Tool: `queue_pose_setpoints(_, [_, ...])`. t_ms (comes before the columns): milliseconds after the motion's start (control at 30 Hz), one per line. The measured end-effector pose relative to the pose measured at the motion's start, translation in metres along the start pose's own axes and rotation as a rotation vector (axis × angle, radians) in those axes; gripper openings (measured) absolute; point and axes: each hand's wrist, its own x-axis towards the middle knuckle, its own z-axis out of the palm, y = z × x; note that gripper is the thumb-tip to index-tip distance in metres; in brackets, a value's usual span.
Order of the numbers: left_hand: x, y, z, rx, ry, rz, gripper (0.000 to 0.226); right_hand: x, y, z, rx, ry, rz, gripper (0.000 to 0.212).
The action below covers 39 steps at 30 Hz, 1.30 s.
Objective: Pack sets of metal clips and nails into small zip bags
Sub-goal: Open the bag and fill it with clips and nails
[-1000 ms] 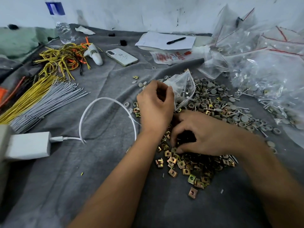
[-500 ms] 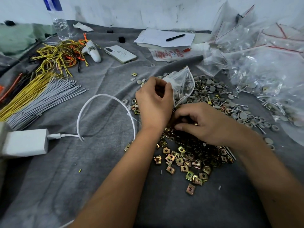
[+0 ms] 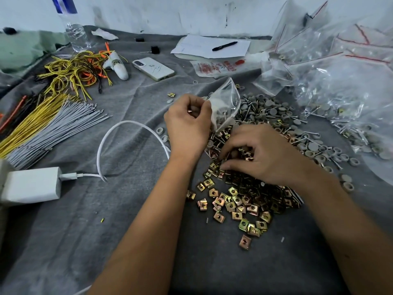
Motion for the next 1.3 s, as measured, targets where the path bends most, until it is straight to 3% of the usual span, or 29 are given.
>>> queue_pose_setpoints(100, [0.002,-0.001,-0.002,-0.05,-0.001,-0.034,0.023,0.005,-0.013,0.014,-0.012,-0.06,-0.061,0.025])
queue_pose_setpoints(233, [0.003,-0.002,0.0,-0.045,-0.009,-0.048,0.023,0.011,-0.026,0.029,0.001,-0.204,-0.112,0.018])
queue_pose_setpoints(467, [0.003,-0.003,0.0,-0.024,-0.026,-0.045,0.021,0.01,-0.026,0.027,0.01,-0.205,-0.126,0.013])
queue_pose_setpoints(533, [0.001,-0.004,0.002,-0.015,-0.039,-0.038,0.018,0.007,-0.025,0.022,0.12,-0.044,-0.121,0.012])
queue_pose_setpoints(600, [-0.001,-0.004,0.003,-0.015,-0.058,-0.023,0.014,0.006,-0.021,0.018,0.194,0.25,-0.114,0.011])
queue_pose_setpoints(667, [-0.004,-0.003,0.005,0.0,-0.082,-0.002,0.011,0.007,-0.015,0.014,0.134,0.5,-0.09,0.011])
queue_pose_setpoints(733, [-0.008,-0.001,0.007,0.011,-0.138,0.008,0.01,0.008,-0.006,0.012,0.044,0.61,-0.027,0.011])
queue_pose_setpoints(833, [-0.016,0.005,0.014,0.011,-0.244,0.028,0.013,0.008,0.008,0.008,-0.06,0.601,0.054,0.012])
queue_pose_setpoints(1033, [-0.023,0.01,0.023,0.032,-0.267,0.025,0.016,0.004,0.024,-0.006,-0.095,0.646,0.104,0.019])
queue_pose_setpoints(1200, [-0.026,0.013,0.024,-0.092,-0.252,-0.042,0.015,-0.006,0.04,-0.021,-0.123,0.867,0.222,0.011])
queue_pose_setpoints(1300, [-0.027,0.015,0.025,-0.177,-0.222,-0.081,0.015,-0.014,0.056,-0.03,-0.182,0.686,0.412,0.013])
